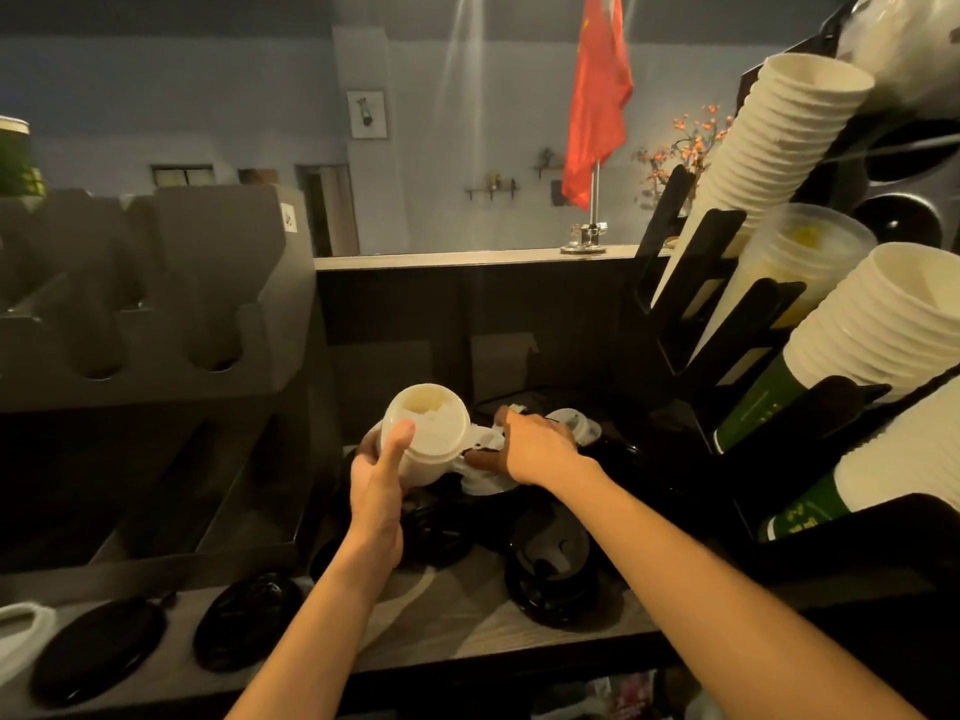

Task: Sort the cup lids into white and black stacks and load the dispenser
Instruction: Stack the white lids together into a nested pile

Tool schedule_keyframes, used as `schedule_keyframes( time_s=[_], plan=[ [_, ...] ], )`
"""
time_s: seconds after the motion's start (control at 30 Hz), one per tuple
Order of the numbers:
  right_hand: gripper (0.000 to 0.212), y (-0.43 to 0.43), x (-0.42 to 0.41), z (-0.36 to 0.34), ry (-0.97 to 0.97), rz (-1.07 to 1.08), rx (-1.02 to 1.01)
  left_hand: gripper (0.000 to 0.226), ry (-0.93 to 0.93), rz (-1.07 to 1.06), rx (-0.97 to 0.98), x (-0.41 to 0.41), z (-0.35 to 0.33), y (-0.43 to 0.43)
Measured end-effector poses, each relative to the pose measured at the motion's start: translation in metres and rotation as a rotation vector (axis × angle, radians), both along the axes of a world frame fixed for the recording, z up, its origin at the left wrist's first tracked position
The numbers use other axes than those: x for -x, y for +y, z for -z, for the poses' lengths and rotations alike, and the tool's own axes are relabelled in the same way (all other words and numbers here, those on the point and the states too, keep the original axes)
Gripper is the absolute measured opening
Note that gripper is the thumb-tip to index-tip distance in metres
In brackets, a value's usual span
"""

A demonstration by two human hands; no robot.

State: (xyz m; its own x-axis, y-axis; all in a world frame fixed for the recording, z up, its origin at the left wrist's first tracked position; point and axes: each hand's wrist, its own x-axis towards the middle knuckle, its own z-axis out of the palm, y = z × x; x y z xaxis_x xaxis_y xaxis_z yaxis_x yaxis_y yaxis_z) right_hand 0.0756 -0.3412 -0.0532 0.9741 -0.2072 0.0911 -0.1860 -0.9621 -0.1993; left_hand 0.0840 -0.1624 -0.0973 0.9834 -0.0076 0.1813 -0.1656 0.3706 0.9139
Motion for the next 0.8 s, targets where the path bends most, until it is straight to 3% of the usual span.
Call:
schedule_keyframes(
  time_s=[0.07, 0.13, 0.3, 0.5, 0.67, 0.8],
  plan=[
    [0.079, 0.003, -0.003, 0.000, 0.010, 0.008, -0.053, 0.059, -0.022, 0.005, -0.040, 0.002, 0.003, 0.004],
    [0.079, 0.005, -0.004, 0.000, 0.008, 0.014, -0.131, 0.066, -0.027, 0.003, -0.077, 0.003, 0.007, 0.005],
    [0.071, 0.009, -0.010, 0.000, 0.028, 0.041, -0.253, 0.119, -0.017, -0.009, -0.121, 0.009, 0.010, 0.005],
    [0.049, 0.007, -0.008, 0.001, -0.128, 0.094, -0.509, 0.113, 0.030, -0.029, -0.080, 0.014, 0.008, 0.008],
    [0.042, 0.004, -0.002, 0.006, -0.309, 0.101, -0.795, 0.119, 0.053, -0.020, -0.055, 0.012, 0.008, 0.007],
    [0.040, 0.001, 0.005, 0.006, -0.515, 0.159, -1.075, 0.107, 0.072, -0.010, -0.033, 0.012, 0.009, 0.004]
  ],
)
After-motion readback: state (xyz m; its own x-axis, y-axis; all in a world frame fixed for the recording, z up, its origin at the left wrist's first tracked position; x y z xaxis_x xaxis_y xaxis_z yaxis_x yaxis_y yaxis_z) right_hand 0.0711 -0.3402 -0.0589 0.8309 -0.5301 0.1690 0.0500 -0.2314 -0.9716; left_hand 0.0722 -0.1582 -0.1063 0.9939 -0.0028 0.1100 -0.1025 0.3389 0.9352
